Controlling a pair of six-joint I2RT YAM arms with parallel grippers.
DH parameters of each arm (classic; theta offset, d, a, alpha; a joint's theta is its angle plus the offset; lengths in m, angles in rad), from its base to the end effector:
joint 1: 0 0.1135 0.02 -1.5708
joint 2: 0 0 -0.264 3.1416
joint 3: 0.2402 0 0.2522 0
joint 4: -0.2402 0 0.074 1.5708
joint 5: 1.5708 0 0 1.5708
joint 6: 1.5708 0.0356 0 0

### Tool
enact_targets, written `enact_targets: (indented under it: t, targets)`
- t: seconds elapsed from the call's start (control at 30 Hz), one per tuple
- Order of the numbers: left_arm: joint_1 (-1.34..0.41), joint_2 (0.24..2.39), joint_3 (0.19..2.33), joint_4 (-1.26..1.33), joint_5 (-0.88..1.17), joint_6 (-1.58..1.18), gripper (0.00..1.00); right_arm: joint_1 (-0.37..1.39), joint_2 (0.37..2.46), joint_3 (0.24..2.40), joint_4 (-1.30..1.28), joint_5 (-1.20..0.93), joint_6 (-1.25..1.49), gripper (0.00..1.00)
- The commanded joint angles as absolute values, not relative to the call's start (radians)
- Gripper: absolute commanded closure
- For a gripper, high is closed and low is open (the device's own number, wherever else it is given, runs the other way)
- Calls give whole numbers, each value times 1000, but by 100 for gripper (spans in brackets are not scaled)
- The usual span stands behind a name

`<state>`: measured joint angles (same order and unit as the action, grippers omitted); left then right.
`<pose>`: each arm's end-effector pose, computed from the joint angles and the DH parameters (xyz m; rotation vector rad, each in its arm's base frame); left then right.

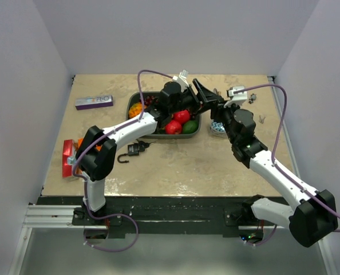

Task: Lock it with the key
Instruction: Lock the lock.

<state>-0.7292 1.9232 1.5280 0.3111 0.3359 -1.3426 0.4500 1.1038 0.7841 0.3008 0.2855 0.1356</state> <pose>0.3408 -0.3203 0.3133 -0.3055 1.9933 -1.7480 0.2391 0.1044 0.3272 -0.0272 1.5934 0.2298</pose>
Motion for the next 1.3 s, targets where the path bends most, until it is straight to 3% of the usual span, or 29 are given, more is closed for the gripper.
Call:
enact_targets:
  t: [0.0,0.03,0.07,0.13,0.27,0.3,0.33,0.37,0.4,0.43,0.5,0.6,0.7,0.83,1.0,1.07,1.13,1.27]
  targets:
    - [-736,1876,1591,450,347,-1370,100,442,1106,821,376,359,95,69]
    - [-736,1876,1591,446,347,-1368,100,443,1106,822,377,359,94,75]
    - [-736,1876,1588,442,348,-1368,100,442,1103,828,377,353,83,90]
    - [-736,1875,1580,442,348,-1367,100,442,1098,834,367,345,77,100]
    - [-733,1875,1572,446,353,-1348,100,442,1072,862,304,331,98,100]
    - [-729,1875,1571,448,353,-1344,95,443,1057,865,302,321,103,100]
    - [-727,1871,1565,451,356,-1339,77,443,1048,868,290,313,112,100]
    - [-721,1867,1559,460,359,-1333,67,442,1039,877,263,314,120,100]
    - [-712,1862,1543,462,362,-1327,41,442,1017,879,250,313,123,100]
    - [-706,1853,1534,468,371,-1321,30,442,1005,879,242,311,126,100]
    - [-686,1838,1497,489,379,-1293,14,439,965,882,210,307,133,100]
    - [-655,1815,1450,517,409,-1270,1,420,916,900,114,258,158,100]
    - [-618,1786,1395,549,449,-1241,1,385,884,907,29,203,176,100]
    - [-557,1737,1348,555,563,-1079,1,303,825,919,-61,-24,216,100]
    - [-489,1660,1379,203,682,-513,1,245,844,942,-146,-371,279,100]
    - [-471,1579,1336,137,687,-262,1,245,885,946,-146,-533,328,100]
    - [-448,1496,1258,101,819,-78,1,247,913,946,-134,-635,356,100]
    - [-410,1392,1166,-186,966,454,1,245,972,976,-123,-793,354,100]
